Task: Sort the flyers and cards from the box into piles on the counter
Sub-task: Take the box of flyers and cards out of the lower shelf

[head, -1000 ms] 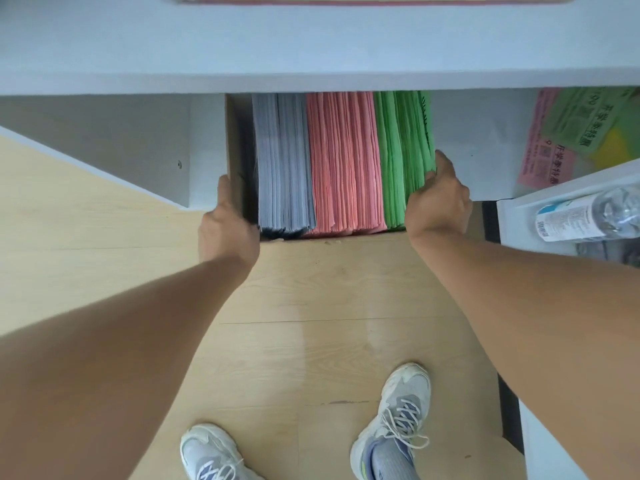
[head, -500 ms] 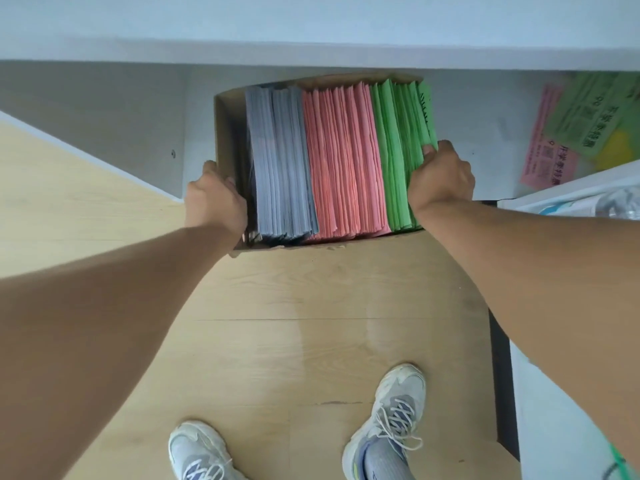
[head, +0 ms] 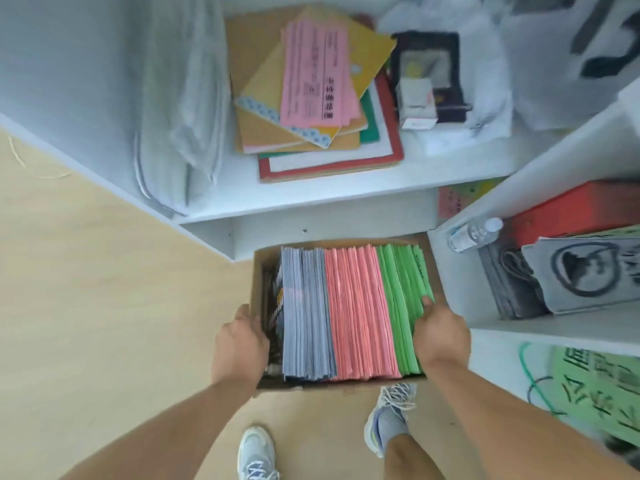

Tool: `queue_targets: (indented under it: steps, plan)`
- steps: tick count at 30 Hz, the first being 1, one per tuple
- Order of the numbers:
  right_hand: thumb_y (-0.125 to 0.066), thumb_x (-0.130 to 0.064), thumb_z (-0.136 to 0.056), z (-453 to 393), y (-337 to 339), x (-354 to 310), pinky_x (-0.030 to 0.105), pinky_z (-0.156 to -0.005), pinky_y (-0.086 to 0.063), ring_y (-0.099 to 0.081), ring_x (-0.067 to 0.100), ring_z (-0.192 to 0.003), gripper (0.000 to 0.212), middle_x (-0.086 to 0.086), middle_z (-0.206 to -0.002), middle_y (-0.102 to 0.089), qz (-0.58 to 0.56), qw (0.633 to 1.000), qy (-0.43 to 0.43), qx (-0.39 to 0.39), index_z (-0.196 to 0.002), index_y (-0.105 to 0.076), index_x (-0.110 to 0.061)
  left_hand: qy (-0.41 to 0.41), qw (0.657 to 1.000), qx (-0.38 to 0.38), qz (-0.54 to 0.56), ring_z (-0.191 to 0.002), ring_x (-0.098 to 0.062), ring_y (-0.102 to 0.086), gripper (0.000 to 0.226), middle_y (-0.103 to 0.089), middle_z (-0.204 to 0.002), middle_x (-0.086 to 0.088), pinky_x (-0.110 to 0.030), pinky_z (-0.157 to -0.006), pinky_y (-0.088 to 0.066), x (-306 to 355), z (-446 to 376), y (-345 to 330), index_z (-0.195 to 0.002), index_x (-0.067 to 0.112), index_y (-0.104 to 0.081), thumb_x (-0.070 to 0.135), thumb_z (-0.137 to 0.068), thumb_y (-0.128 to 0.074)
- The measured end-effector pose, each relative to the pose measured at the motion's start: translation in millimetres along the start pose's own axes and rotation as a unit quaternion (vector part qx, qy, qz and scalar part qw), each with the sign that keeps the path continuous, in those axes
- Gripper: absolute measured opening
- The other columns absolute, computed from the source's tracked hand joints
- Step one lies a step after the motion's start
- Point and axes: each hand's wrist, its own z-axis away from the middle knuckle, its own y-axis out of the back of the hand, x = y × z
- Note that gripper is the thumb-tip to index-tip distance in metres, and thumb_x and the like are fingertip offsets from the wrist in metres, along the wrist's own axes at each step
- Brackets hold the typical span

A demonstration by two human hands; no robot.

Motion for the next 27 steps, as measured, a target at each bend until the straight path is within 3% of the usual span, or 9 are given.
queue_targets:
  steps: [4, 6, 9, 12, 17, 20, 24, 27]
  plan:
    - [-0.033, -0.013, -0.105, 124, 90, 32, 0.038, -0.072, -0.043, -0.057, 0.034, -0.084, 0.03, 0.02, -0.104, -0.067, -0.049, 0.994, -0.094, 0.007, -0.124, -0.056, -0.008, -0.086, 0.995, -0.052, -0.009, -0.077, -0.048, -0.063, 0.01, -0.066, -0.081, -0.029, -0.035, -0.06, -0.033, 37, 91, 88, -0.105, 0.003, -0.056, 0.006, -0.1, -0.047]
    - [-0.035, -0.013, -0.103, 180, 128, 50, 0.04, -0.078, -0.046, -0.053, 0.032, -0.083, 0.026, 0.019, -0.103, -0.066, -0.068, 0.989, -0.125, 0.032, -0.118, -0.055, -0.007, -0.122, 0.991, -0.056, -0.023, -0.082, -0.048, -0.065, 0.014, -0.068, -0.086, -0.03, -0.037, -0.062, -0.037, 56, 125, 122, -0.104, 0.001, -0.059, 0.008, -0.1, -0.048]
    - [-0.039, -0.009, -0.1, 250, 176, 74, 0.038, -0.079, -0.047, -0.062, 0.035, -0.095, 0.027, 0.017, -0.106, -0.068, -0.096, 0.98, -0.152, 0.089, -0.121, -0.056, -0.008, -0.191, 0.979, -0.07, -0.026, -0.085, -0.046, -0.065, 0.017, -0.069, -0.088, -0.025, -0.042, -0.069, -0.05, 86, 169, 163, -0.096, 0.004, -0.063, 0.014, -0.098, -0.049]
    - [-0.038, -0.01, -0.1, 307, 216, 101, 0.04, -0.081, -0.05, -0.062, 0.033, -0.09, 0.028, 0.016, -0.107, -0.069, -0.118, 0.967, -0.179, 0.136, -0.122, -0.056, -0.009, -0.268, 0.961, -0.064, -0.01, -0.083, -0.043, -0.065, 0.012, -0.071, -0.087, -0.02, -0.036, -0.064, -0.042, 118, 216, 194, -0.103, 0.008, -0.06, 0.008, -0.096, -0.05]
    - [-0.036, -0.016, -0.105, 382, 269, 155, 0.034, -0.071, -0.038, -0.048, 0.027, -0.079, 0.025, 0.014, -0.1, -0.069, -0.132, 0.943, -0.233, 0.196, -0.119, -0.055, -0.009, -0.344, 0.936, -0.071, -0.006, -0.088, -0.041, -0.065, 0.01, -0.07, -0.092, -0.015, -0.033, -0.067, -0.037, 159, 295, 214, -0.103, 0.012, -0.058, 0.011, -0.098, -0.05]
    - [-0.03, -0.022, -0.107, 421, 295, 197, 0.036, -0.071, -0.037, -0.057, 0.032, -0.086, 0.028, 0.014, -0.1, -0.068, -0.156, 0.926, -0.251, 0.234, -0.112, -0.055, -0.01, -0.387, 0.919, -0.073, 0.005, -0.084, -0.039, -0.062, 0.01, -0.069, -0.092, -0.018, -0.034, -0.066, -0.034, 183, 348, 211, -0.107, 0.008, -0.057, 0.009, -0.1, -0.05]
    - [-0.027, -0.025, -0.107, 465, 311, 249, 0.039, -0.075, -0.041, -0.06, 0.032, -0.095, 0.031, 0.012, -0.103, -0.068, -0.191, 0.907, -0.267, 0.266, -0.103, -0.056, -0.013, -0.429, 0.901, -0.066, 0.004, -0.077, -0.024, -0.048, 0.017, -0.065, -0.09, -0.013, -0.033, -0.067, -0.036, 201, 414, 209, -0.117, 0.011, -0.058, 0.011, -0.101, -0.05]
    - [-0.029, -0.023, -0.105, 500, 313, 277, 0.038, -0.075, -0.044, -0.063, 0.032, -0.097, 0.031, 0.01, -0.104, -0.068, -0.206, 0.899, -0.27, 0.277, -0.106, -0.059, -0.015, -0.446, 0.893, -0.06, 0.004, -0.073, -0.025, -0.056, 0.015, -0.065, -0.083, -0.008, -0.036, -0.065, -0.045, 195, 452, 211, -0.112, 0.015, -0.058, 0.01, -0.099, -0.053]
